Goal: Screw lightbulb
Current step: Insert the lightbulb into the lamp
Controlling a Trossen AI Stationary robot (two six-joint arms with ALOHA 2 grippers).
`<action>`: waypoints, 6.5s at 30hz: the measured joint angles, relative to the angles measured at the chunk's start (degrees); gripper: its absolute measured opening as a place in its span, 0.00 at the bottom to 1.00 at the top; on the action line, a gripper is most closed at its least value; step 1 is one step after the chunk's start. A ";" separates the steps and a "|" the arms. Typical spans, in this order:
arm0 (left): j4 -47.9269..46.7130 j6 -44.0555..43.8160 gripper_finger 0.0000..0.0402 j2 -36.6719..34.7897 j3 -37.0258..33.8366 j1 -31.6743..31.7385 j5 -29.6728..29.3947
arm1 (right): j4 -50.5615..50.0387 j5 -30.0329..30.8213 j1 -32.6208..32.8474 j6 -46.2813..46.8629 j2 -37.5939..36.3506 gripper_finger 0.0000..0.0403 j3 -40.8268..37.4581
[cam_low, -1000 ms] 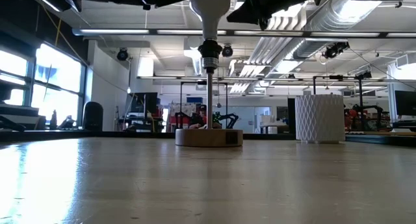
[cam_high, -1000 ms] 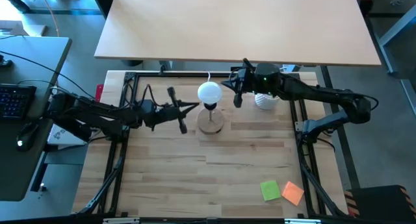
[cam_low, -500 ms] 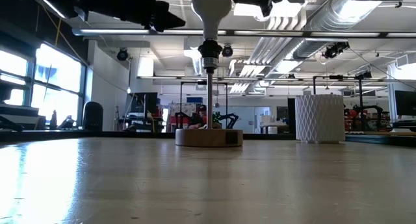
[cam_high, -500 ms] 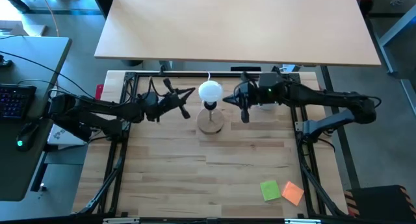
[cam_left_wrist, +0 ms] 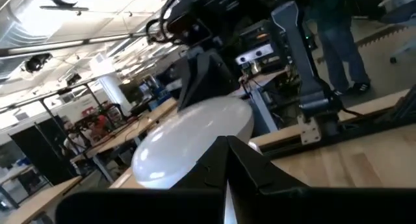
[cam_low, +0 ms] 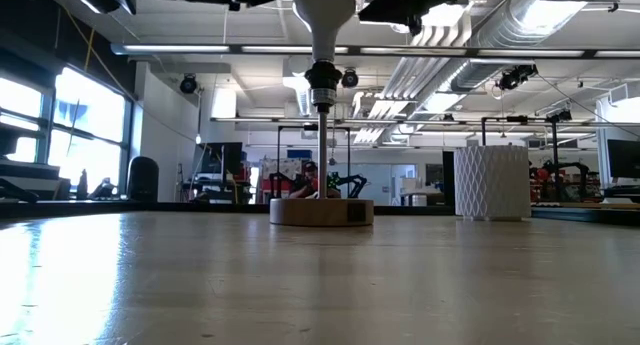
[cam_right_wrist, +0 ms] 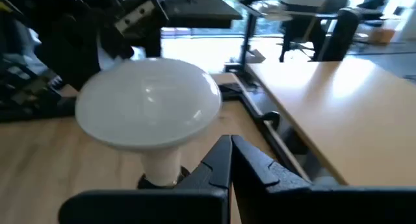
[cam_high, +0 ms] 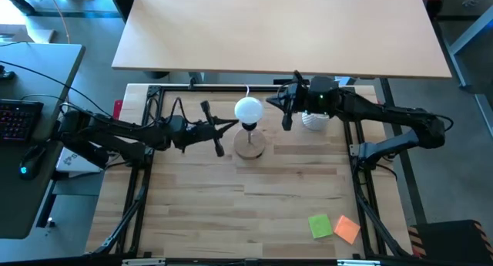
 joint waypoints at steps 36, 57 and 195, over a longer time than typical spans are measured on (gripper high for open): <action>2.89 5.40 0.00 1.64 2.39 0.41 -8.68 | 0.25 -0.89 -2.60 -0.52 1.74 0.00 0.00; -1.10 5.03 0.00 1.64 2.37 3.33 -13.61 | -3.99 3.23 2.71 -2.49 -4.15 0.00 0.00; -13.95 5.15 0.00 -2.04 2.39 11.42 -11.42 | 3.06 -21.31 -1.04 0.50 5.07 0.00 0.04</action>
